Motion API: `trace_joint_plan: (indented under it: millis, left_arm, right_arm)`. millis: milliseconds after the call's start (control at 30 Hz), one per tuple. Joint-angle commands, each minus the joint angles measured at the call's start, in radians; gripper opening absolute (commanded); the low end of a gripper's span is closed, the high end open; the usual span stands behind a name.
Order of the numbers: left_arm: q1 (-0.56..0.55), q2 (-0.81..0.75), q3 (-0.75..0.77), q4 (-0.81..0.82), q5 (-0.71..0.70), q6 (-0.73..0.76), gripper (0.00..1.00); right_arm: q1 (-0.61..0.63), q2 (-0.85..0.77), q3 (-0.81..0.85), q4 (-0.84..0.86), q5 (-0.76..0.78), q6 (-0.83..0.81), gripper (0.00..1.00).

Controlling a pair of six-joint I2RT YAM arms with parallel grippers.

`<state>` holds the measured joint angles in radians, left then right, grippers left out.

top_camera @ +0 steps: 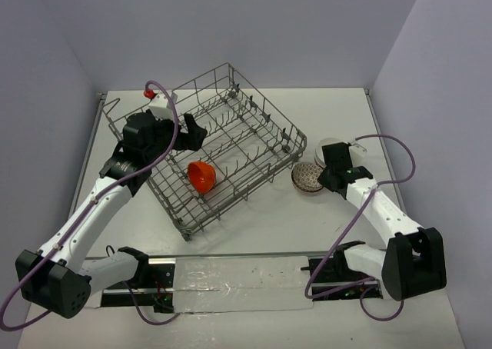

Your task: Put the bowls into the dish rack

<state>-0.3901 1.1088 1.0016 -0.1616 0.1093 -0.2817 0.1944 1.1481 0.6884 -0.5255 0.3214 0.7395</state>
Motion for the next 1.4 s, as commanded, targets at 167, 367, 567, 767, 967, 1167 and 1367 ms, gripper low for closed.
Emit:
trace_joint_plan:
  millis: [167, 367, 567, 767, 967, 1167, 1367]
  left_arm:
    - [-0.024, 0.008, 0.026, 0.031, 0.096, 0.024, 0.96]
    - [-0.061, 0.020, 0.057, 0.001, 0.122, 0.044, 0.96]
    - [-0.145, 0.046, 0.103, -0.033, 0.124, 0.088, 0.96]
    - [-0.300, 0.108, 0.172, -0.042, 0.124, 0.196, 0.95]
    - [-0.486, 0.229, 0.259, -0.021, 0.199, 0.426, 0.92]
    - [-0.608, 0.370, 0.338, -0.026, 0.259, 0.719, 0.92]
    - [-0.673, 0.477, 0.407, 0.000, 0.279, 0.907, 0.90]
  right_arm:
    - [0.138, -0.059, 0.082, -0.071, 0.172, -0.046, 0.00]
    - [0.197, -0.076, 0.092, -0.056, 0.169, -0.083, 0.00]
    - [0.212, -0.163, 0.141, -0.100, 0.191, -0.121, 0.00]
    - [0.211, -0.211, 0.238, -0.165, 0.196, -0.167, 0.00]
    - [0.211, -0.231, 0.286, -0.186, 0.171, -0.193, 0.00]
    - [0.211, -0.248, 0.322, -0.195, 0.134, -0.226, 0.00]
    - [0.211, -0.274, 0.335, -0.197, 0.094, -0.241, 0.00]
